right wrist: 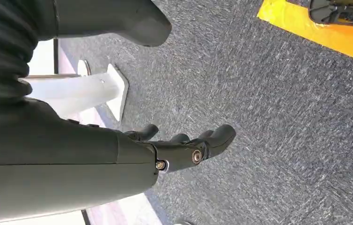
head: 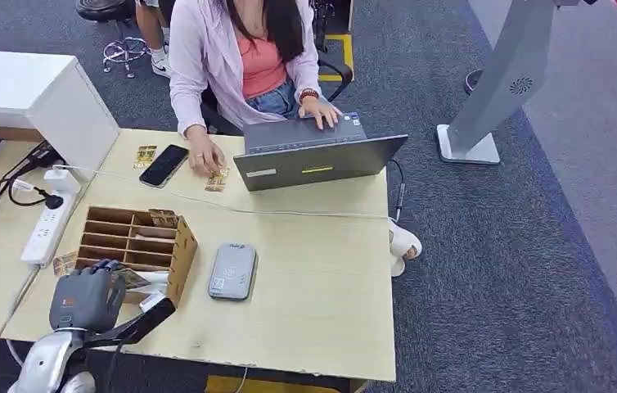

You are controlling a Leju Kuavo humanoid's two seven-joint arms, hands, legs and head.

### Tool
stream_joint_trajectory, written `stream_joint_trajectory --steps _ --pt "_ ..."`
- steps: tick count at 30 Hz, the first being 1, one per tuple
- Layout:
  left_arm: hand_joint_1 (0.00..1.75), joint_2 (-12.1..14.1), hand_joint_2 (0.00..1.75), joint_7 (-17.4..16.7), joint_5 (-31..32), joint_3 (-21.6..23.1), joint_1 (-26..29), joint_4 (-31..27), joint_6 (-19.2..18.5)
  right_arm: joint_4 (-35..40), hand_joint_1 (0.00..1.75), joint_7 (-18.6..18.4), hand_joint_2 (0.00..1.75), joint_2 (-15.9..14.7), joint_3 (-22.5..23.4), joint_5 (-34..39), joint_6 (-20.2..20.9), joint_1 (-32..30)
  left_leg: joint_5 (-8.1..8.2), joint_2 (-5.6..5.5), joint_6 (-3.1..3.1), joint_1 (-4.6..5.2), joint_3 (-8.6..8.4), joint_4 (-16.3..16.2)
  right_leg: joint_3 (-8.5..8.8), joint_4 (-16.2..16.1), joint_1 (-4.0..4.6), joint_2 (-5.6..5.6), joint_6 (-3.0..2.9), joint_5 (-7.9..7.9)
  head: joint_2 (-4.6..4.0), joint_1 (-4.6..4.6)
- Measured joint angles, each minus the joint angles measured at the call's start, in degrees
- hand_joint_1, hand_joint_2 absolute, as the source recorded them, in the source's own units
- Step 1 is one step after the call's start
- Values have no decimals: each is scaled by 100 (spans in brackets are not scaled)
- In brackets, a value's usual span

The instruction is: Pass the card to the sensor for recognition and then transmit it.

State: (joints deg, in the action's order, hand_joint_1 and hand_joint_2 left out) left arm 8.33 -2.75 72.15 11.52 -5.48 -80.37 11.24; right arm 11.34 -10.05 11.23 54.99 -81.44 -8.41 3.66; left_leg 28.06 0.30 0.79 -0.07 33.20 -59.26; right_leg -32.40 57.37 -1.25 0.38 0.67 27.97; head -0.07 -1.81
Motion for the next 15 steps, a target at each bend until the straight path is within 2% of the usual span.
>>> stream_joint_trajectory --steps 8,15 --pt "175 42 175 186 -35 -26 -510 39 194 0 0 24 175 0 -11 -48 9 10 -4 -6 0 0 -1 0 5 1 0 -5 0 -1 0 2" --pt "175 63 175 190 -33 -26 -592 39 199 0 0 24 175 0 -13 -55 9 9 -4 -7 0 0 -1 0 4 1 0 -5 0 -1 0 0"
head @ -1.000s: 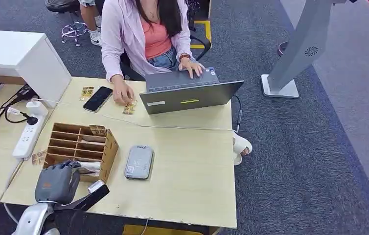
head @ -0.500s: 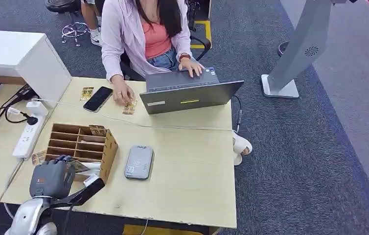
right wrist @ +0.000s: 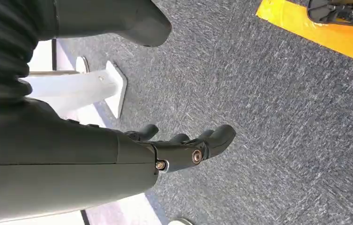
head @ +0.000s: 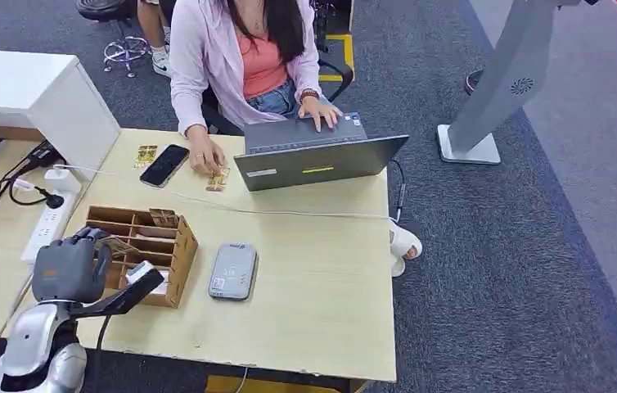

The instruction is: Pass the card to the sensor for recognition and then transmit it.

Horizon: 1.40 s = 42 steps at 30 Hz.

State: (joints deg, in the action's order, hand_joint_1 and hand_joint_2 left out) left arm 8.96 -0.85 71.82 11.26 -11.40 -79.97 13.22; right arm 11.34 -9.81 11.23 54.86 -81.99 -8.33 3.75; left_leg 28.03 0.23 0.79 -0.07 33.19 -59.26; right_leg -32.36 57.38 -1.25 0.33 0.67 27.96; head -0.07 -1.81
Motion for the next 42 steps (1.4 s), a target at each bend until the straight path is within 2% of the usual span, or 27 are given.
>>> stream_joint_trajectory --steps 42 --pt "175 2 175 0 0 -2 -8 0 0 0 0 0 175 0 -2 0 0 0 0 0 0 0 0 0 0 0 0 0 0 0 0 0"
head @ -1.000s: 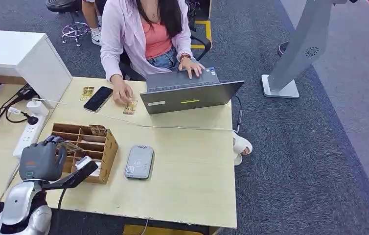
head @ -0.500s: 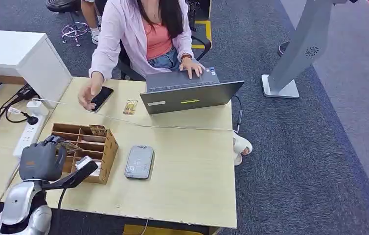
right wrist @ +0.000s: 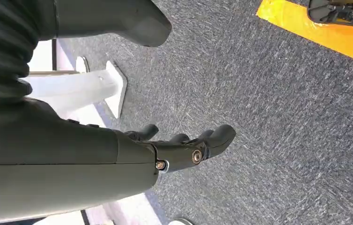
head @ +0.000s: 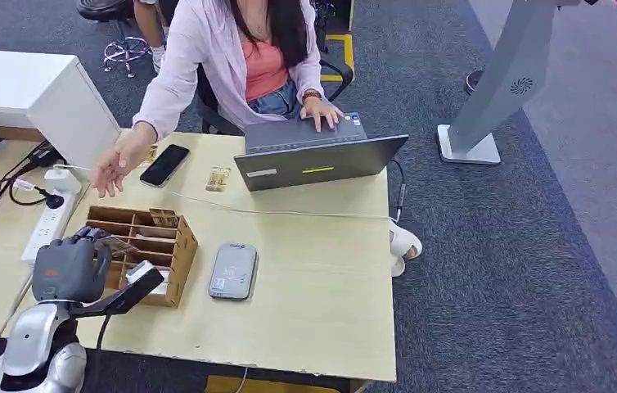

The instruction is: Pass the card to the sensor for recognition and then transmit it.

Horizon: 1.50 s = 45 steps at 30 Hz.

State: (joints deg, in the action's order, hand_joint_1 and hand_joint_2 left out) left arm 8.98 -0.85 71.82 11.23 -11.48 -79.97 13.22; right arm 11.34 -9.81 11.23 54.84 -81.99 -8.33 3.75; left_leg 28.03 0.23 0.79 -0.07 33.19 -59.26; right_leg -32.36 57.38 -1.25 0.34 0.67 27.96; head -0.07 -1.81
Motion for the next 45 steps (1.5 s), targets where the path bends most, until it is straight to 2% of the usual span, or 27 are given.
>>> stream_joint_trajectory --steps 9,10,11,12,13,15,16,18,19,21,28,45 --pt "175 0 175 0 0 0 0 0 0 0 0 0 175 0 0 0 0 0 0 0 0 0 0 0 0 0 0 0 0 0 0 0" --pt "175 0 175 -59 77 0 -18 0 31 0 0 15 175 0 0 -42 13 -1 0 0 0 0 -3 -1 -6 0 0 0 0 0 0 0" --pt "175 44 175 -267 406 0 -190 70 165 0 0 83 175 0 -29 -219 88 -5 -6 -5 0 0 6 -6 -14 0 2 -6 0 -1 0 9" --pt "175 96 175 -394 825 0 -598 368 322 -2 0 131 175 0 -116 -427 161 -5 -24 -19 0 -5 19 -15 -39 -1 11 -22 -4 -6 0 -4" --pt "175 166 175 -303 927 -2 -1221 771 403 -2 0 138 175 2 -188 -485 188 12 -40 -49 -9 -13 44 -21 -52 1 14 -52 -10 -20 0 -9" --pt "175 302 175 130 889 -7 -2835 1972 637 -2 0 136 175 0 -287 -490 199 72 -88 -88 -21 -37 113 -25 -78 10 38 -86 -29 -57 0 -18" --pt "175 354 175 234 870 -13 -3482 2433 770 -2 0 135 175 2 -313 -490 197 105 -94 -77 -32 -37 124 -19 -95 10 39 -77 -37 -79 0 -39" --pt "175 422 175 286 866 -65 -4293 3214 1054 -2 0 153 175 0 -365 -490 197 107 -92 -7 -28 -32 95 -14 -93 11 25 -12 -37 -90 0 -4" --pt "175 422 175 289 863 -74 -4552 3422 1152 -2 0 157 175 0 -395 -490 192 100 -91 -4 -27 -33 92 -15 -88 11 27 -9 -36 -91 0 13" --pt "175 404 175 286 881 -79 -4875 3876 1213 -2 0 164 175 2 -424 -490 188 95 -91 -5 -27 -32 92 -16 -93 10 29 -9 -35 -91 0 -9" --pt "175 378 175 291 898 -79 -5230 4605 1267 -2 0 175 175 2 -448 -490 188 99 -91 -2 -28 -22 95 -16 -96 10 31 -6 -35 -91 0 -4" --pt "175 297 175 319 881 -79 -5456 4835 1318 -2 0 195 175 2 -481 -487 181 99 -92 -4 -28 -22 97 -16 -96 10 31 -8 -34 -91 0 -9"
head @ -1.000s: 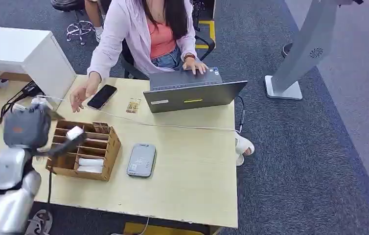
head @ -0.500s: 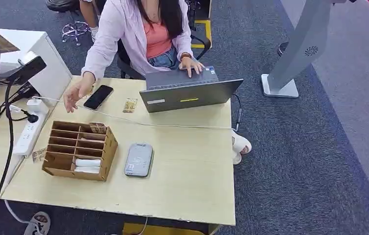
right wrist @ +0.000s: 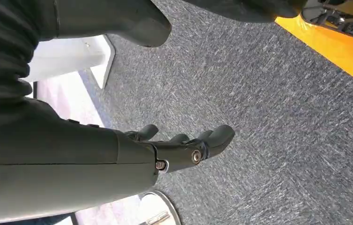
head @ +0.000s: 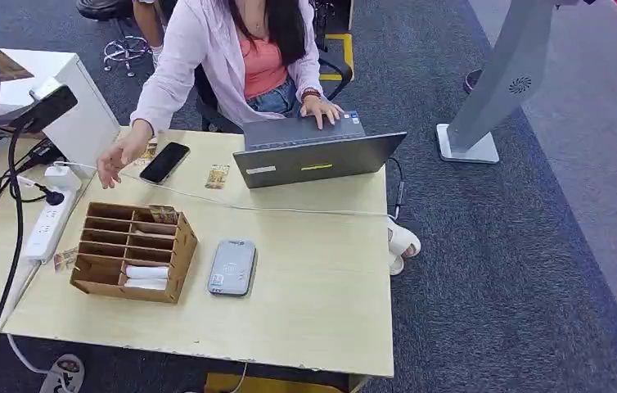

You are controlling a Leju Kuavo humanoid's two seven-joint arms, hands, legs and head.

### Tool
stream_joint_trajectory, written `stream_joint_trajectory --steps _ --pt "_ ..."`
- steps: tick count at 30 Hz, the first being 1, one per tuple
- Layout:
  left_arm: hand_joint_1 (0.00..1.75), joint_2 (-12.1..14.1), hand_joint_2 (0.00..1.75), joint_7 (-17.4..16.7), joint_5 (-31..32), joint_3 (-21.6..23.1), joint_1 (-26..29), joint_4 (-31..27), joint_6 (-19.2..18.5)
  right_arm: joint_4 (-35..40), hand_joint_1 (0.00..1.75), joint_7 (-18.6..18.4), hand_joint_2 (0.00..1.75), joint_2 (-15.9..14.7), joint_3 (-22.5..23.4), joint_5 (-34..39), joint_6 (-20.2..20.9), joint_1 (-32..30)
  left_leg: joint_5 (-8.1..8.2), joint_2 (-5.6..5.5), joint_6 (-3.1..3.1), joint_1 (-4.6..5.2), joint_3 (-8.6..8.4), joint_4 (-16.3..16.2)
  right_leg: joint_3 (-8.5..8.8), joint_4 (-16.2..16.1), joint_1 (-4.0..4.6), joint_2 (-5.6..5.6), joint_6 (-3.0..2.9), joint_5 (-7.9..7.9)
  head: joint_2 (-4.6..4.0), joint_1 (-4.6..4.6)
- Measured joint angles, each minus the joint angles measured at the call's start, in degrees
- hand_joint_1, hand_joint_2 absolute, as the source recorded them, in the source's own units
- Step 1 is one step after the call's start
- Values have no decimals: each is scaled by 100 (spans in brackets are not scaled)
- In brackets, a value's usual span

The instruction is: Pass the card to the sensor for recognition and then transmit it.

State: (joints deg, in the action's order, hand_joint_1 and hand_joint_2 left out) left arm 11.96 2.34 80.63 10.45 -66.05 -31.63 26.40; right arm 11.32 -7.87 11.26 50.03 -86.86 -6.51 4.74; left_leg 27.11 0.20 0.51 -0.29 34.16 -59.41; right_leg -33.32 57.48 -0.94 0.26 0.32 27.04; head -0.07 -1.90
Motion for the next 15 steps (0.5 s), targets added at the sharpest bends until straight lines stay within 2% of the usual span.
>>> stream_joint_trajectory --steps 3,4,15 --pt "175 -2 175 0 -2 0 1 2 0 0 0 0 175 0 0 2 0 0 0 0 0 0 0 0 0 0 0 0 0 0 0 2" --pt "0 -2 175 0 -7 0 2 2 -11 0 0 0 175 0 0 2 0 0 0 0 0 0 1 0 0 0 0 0 0 0 0 2" --pt "0 26 175 -120 -2 -4 79 0 68 0 0 0 175 0 -2 0 0 -1 0 -1 0 0 2 0 0 0 0 -1 0 0 0 2"
